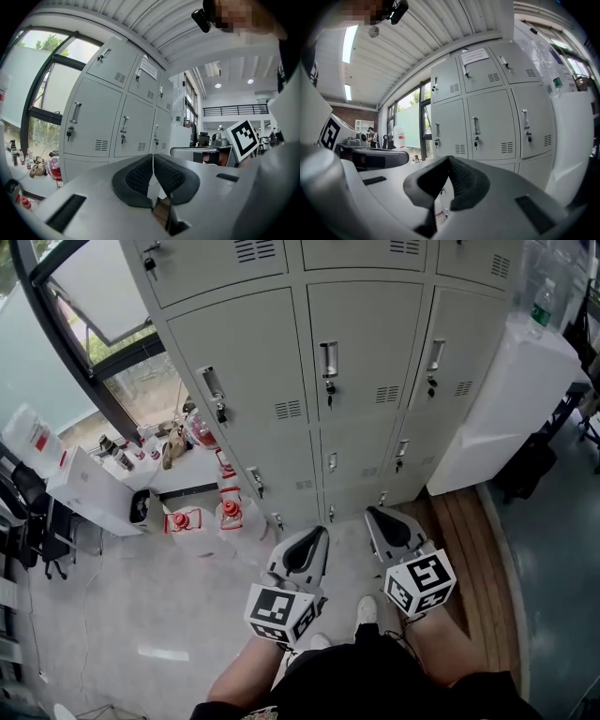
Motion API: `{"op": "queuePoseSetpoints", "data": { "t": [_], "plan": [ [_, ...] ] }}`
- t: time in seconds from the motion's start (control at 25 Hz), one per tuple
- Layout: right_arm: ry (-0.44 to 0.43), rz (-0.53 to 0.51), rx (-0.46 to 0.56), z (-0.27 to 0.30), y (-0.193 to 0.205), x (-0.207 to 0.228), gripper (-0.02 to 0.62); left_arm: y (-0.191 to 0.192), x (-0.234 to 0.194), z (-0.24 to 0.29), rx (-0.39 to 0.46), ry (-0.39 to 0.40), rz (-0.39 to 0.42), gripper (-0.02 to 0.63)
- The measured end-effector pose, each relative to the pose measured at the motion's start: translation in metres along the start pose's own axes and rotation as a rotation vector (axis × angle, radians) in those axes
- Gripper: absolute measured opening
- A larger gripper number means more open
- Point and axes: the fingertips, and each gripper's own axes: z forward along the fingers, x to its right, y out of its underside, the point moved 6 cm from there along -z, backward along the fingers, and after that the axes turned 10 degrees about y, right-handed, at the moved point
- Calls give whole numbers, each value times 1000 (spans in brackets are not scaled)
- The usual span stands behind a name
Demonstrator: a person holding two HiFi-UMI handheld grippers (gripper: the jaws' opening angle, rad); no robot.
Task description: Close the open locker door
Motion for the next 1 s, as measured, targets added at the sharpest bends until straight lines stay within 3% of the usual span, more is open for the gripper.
{"op": "queuePoseSetpoints", "data": {
  "t": [0.36,1.0],
  "plan": [
    [24,9,-14,-23,16,-27,54,13,9,-28,-12,34,-7,22],
    [26,-1,23,-48,9,-52,54,7,23,-54,0,63,30,21]
  ]
}}
